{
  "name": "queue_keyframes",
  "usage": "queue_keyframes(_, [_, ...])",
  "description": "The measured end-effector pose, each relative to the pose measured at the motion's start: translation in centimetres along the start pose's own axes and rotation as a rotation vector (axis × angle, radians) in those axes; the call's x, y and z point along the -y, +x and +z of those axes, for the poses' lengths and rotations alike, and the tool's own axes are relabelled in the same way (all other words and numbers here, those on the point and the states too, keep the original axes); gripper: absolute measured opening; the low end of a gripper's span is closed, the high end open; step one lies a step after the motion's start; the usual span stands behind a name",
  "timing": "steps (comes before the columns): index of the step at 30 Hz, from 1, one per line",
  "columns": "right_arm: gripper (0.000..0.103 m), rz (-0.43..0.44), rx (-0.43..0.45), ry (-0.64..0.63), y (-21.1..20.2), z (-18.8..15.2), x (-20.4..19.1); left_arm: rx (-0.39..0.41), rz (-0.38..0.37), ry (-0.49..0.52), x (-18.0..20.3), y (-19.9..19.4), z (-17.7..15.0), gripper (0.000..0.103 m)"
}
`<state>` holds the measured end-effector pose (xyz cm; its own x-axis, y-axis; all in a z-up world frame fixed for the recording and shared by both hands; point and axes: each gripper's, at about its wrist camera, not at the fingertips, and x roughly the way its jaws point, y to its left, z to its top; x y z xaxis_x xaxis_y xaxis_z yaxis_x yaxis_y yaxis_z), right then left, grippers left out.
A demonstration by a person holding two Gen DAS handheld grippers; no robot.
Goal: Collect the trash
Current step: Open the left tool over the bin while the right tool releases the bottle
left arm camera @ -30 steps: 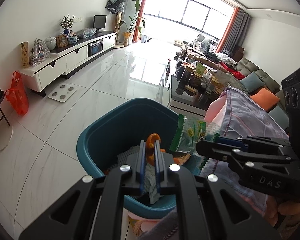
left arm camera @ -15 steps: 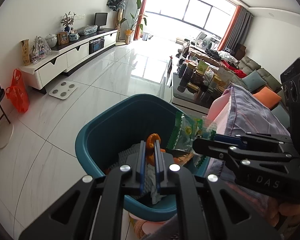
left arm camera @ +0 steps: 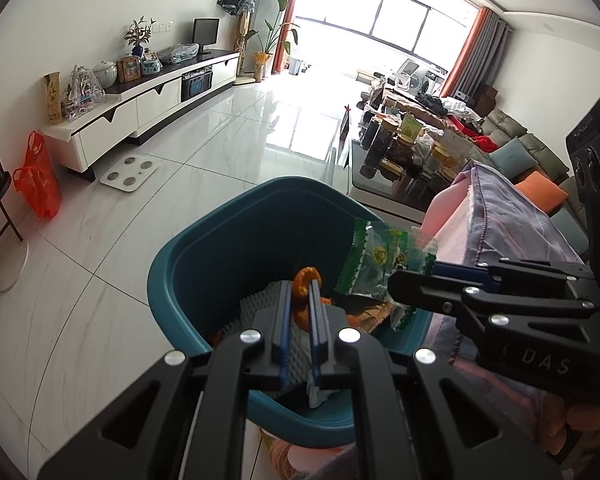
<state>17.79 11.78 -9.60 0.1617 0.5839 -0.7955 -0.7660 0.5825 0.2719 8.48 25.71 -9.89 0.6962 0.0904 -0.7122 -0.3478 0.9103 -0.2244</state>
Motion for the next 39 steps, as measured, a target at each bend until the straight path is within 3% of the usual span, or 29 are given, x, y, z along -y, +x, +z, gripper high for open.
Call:
queue_keyframes(23, [0.028, -0.028, -0.040, -0.006, 1.0, 0.4, 0.0, -0.054, -0.009, -0.026, -0.7, 2.1, 0.1, 0.011])
queue_keyframes(29, [0.033, -0.030, -0.036, 0.005, 0.9, 0.4, 0.1, -0.071, -0.033, -0.050, -1.2, 2.8, 0.1, 0.018])
queue_keyframes(31, [0.035, -0.032, -0.035, 0.012, 0.9, 0.4, 0.2, -0.077, -0.036, -0.066, -1.5, 2.9, 0.1, 0.031])
queue_keyframes(35, [0.040, -0.034, -0.016, 0.024, 0.5, 0.3, 0.4, -0.065, -0.042, -0.085, -2.1, 2.6, 0.2, 0.043])
queue_keyframes(39, [0.045, -0.020, 0.020, 0.049, -0.6, -0.1, 1.2, -0.024, -0.034, -0.066, -2.1, 1.1, 0.2, 0.069])
